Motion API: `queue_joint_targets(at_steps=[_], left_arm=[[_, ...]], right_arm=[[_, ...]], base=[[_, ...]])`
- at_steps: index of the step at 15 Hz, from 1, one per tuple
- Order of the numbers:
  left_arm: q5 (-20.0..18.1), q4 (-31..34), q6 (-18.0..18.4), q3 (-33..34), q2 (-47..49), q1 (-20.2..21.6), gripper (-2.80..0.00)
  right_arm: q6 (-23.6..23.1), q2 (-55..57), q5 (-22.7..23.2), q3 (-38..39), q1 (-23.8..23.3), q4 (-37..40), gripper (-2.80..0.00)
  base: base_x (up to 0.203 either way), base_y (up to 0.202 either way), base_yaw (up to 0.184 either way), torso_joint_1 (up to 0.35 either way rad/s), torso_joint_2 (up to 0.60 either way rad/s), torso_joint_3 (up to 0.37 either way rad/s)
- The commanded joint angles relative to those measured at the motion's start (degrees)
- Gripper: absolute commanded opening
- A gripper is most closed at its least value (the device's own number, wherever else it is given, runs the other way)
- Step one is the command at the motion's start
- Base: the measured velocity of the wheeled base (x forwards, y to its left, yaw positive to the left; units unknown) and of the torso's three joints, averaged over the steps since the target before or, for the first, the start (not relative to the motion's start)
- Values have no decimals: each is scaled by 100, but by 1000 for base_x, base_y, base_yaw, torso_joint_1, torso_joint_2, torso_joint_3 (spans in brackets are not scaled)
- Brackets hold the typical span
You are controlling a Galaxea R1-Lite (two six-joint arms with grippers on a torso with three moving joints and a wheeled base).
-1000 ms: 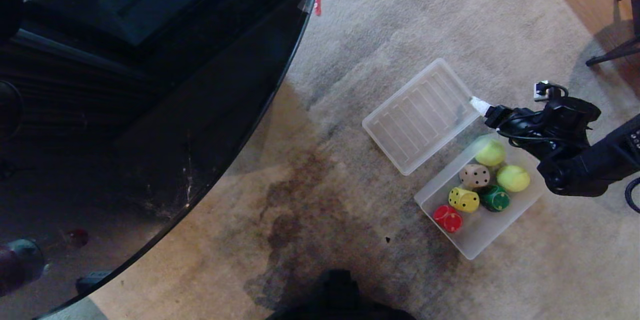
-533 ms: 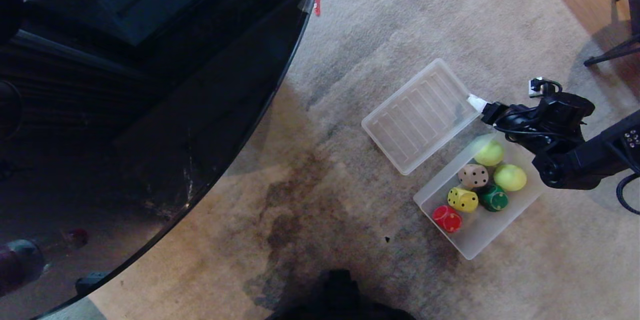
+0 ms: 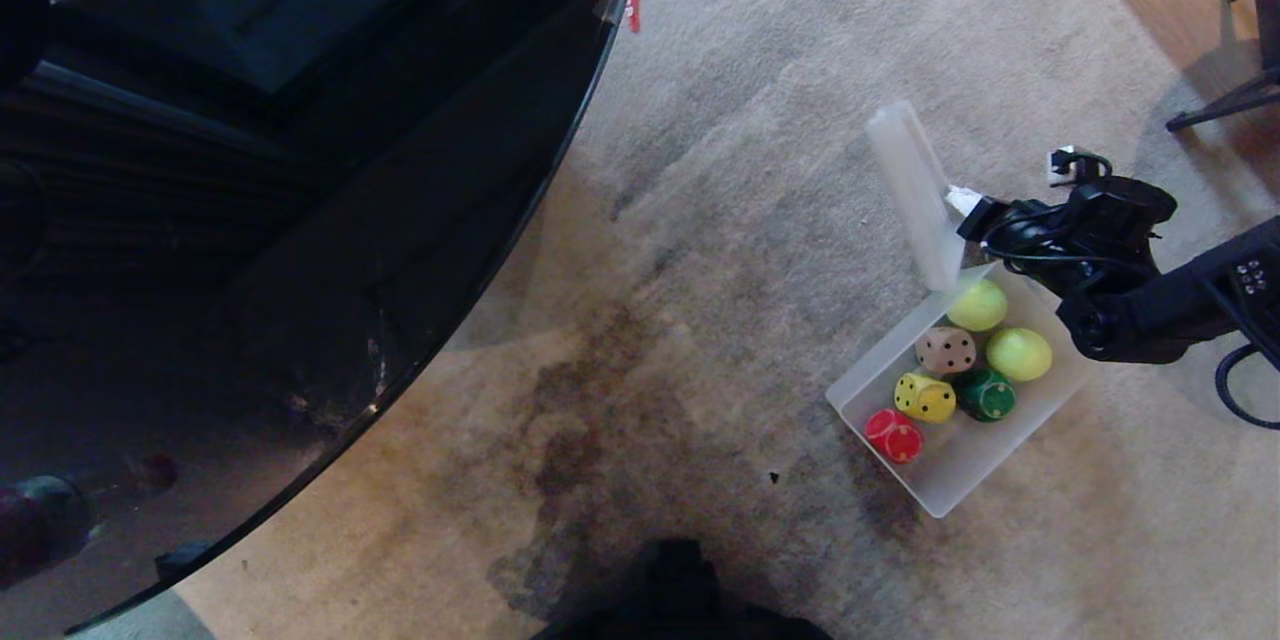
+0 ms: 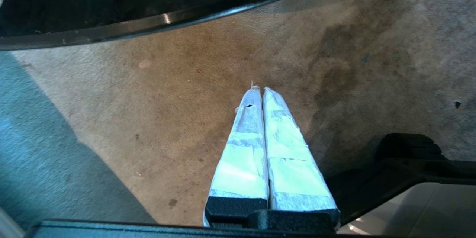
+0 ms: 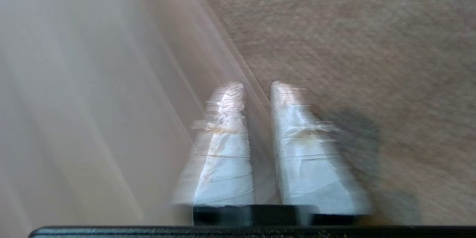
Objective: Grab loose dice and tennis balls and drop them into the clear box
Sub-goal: Close the lid
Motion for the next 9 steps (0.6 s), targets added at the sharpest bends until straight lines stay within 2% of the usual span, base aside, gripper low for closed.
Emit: queue_joint_targets(at_steps=[1, 6, 9], left_arm=[[3, 1, -2, 0, 0, -1, -280], [3, 1, -2, 0, 0, -1, -280], [3, 1, -2, 0, 0, -1, -280]], right_arm=[[9, -106, -4, 69, -27, 67, -280], [-14, -1065, -32, 549, -51, 777, -280], [-89, -1706, -27, 1120, -109, 1167, -280]], base=[[0, 0, 0, 0, 0, 0], [0, 0, 0, 0, 0, 0], [0, 0, 0, 0, 0, 0]])
